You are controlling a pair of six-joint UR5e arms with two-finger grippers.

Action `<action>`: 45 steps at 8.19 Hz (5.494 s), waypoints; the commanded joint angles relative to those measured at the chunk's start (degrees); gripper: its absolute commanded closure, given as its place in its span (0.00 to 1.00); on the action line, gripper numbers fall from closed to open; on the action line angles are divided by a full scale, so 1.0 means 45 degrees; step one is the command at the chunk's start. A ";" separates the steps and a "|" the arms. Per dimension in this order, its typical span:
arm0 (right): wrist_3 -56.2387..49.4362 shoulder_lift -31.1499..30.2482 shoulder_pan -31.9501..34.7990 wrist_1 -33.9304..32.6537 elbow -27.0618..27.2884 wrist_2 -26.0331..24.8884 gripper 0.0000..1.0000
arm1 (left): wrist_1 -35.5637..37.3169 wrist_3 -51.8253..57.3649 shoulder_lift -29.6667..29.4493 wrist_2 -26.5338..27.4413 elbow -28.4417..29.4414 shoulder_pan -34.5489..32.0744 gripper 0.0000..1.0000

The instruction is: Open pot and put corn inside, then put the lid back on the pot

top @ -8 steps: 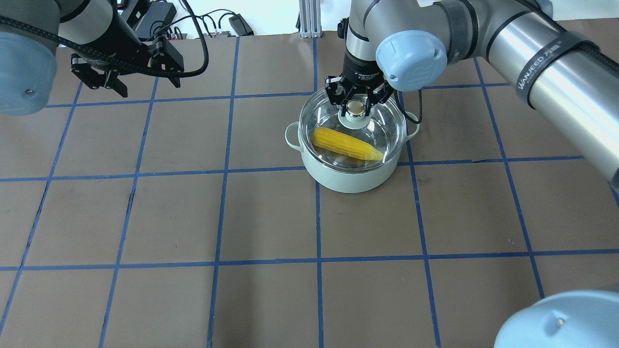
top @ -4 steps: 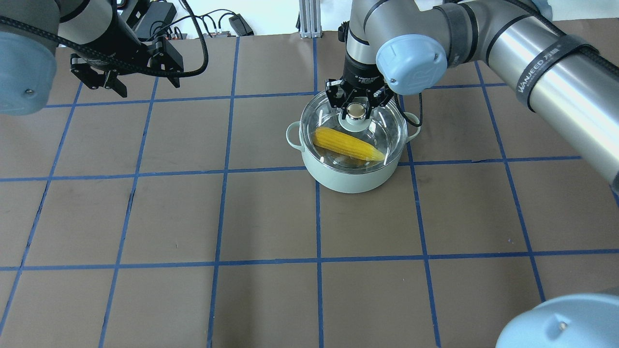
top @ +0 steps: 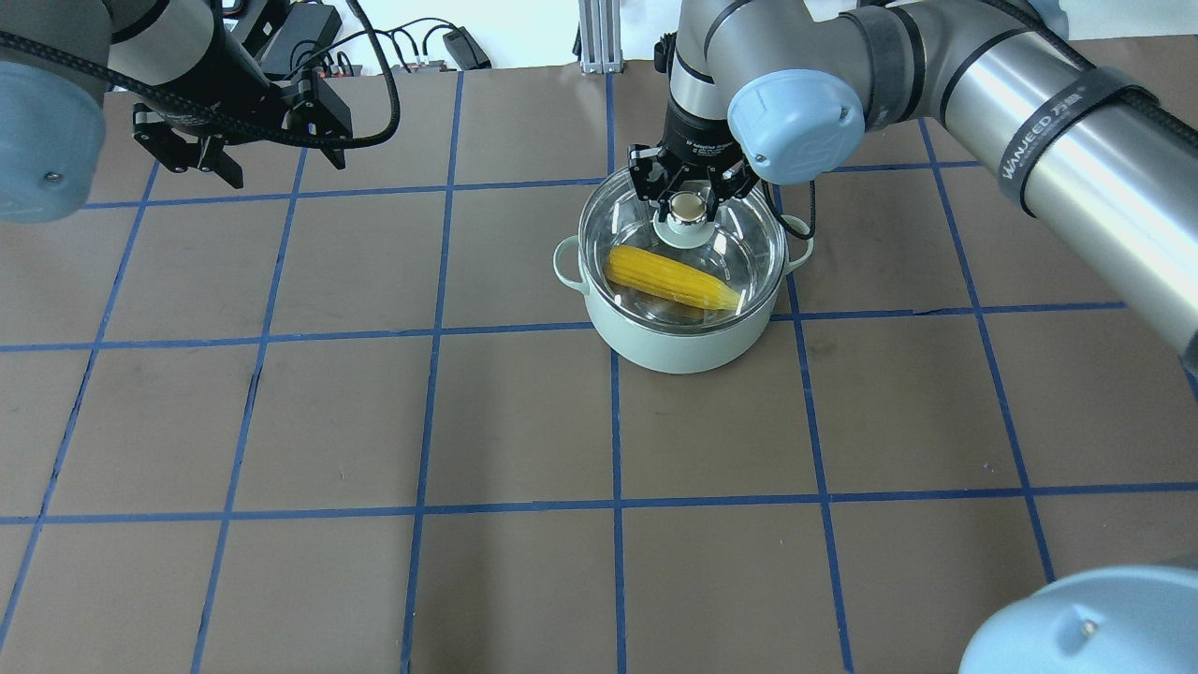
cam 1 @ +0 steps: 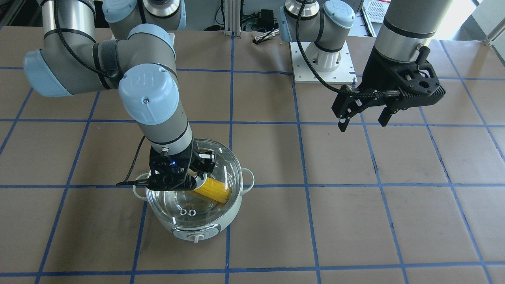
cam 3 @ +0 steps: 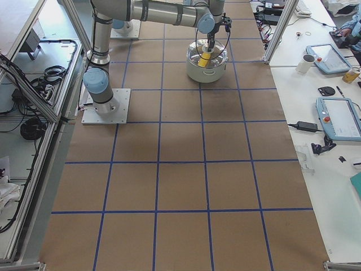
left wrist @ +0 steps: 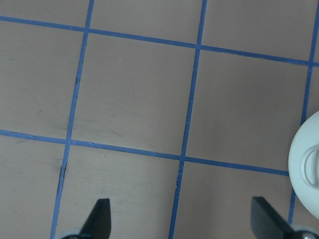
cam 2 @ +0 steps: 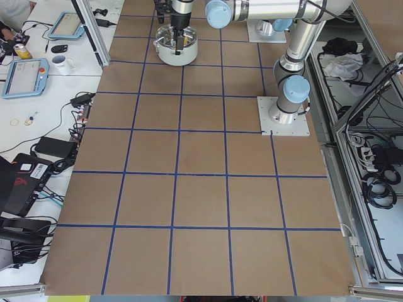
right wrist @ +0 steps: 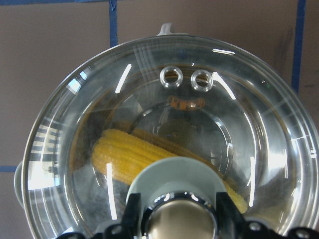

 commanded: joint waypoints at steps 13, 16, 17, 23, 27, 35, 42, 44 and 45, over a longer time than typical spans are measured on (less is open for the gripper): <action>-0.4200 -0.4375 -0.2748 0.2948 -0.0156 -0.0664 0.00 | -0.0120 0.0183 0.0051 -0.0003 -0.0092 -0.0066 0.00; -0.4280 -0.4958 -0.2826 0.3280 -0.0156 -0.0780 0.00 | -0.0140 0.0926 0.0167 0.0017 -0.0092 -0.0066 0.00; -0.4512 -0.4961 -0.2981 0.3570 -0.0137 -0.0897 0.00 | -0.0120 0.0946 0.0109 -0.0003 -0.0092 -0.0066 0.00; -0.4846 -0.4941 -0.3275 0.3534 0.0078 -0.0722 0.00 | -0.0140 0.0966 0.0069 -0.0081 -0.0073 -0.0086 0.00; -0.4866 -0.4941 -0.3275 0.3515 0.0078 -0.0722 0.00 | -0.0179 0.0985 0.0206 -0.0100 -0.0073 -0.0086 0.00; -0.4925 -0.4941 -0.3275 0.3514 0.0078 -0.0780 0.00 | -0.0198 0.0985 0.0167 -0.0003 -0.0112 -0.0086 0.00; -0.4925 -0.4941 -0.3275 0.3514 0.0098 -0.0800 0.00 | -0.0277 0.1220 0.0030 -0.0003 -0.0073 -0.0066 0.00; -0.4925 -0.4941 -0.3275 0.3514 0.0098 -0.0781 0.00 | -0.0277 0.1220 0.0069 -0.0120 -0.0092 -0.0066 0.00; -0.4925 -0.4941 -0.3275 0.3514 0.0098 -0.0781 0.00 | -0.0335 0.1239 0.0069 -0.0120 -0.0092 -0.0066 0.00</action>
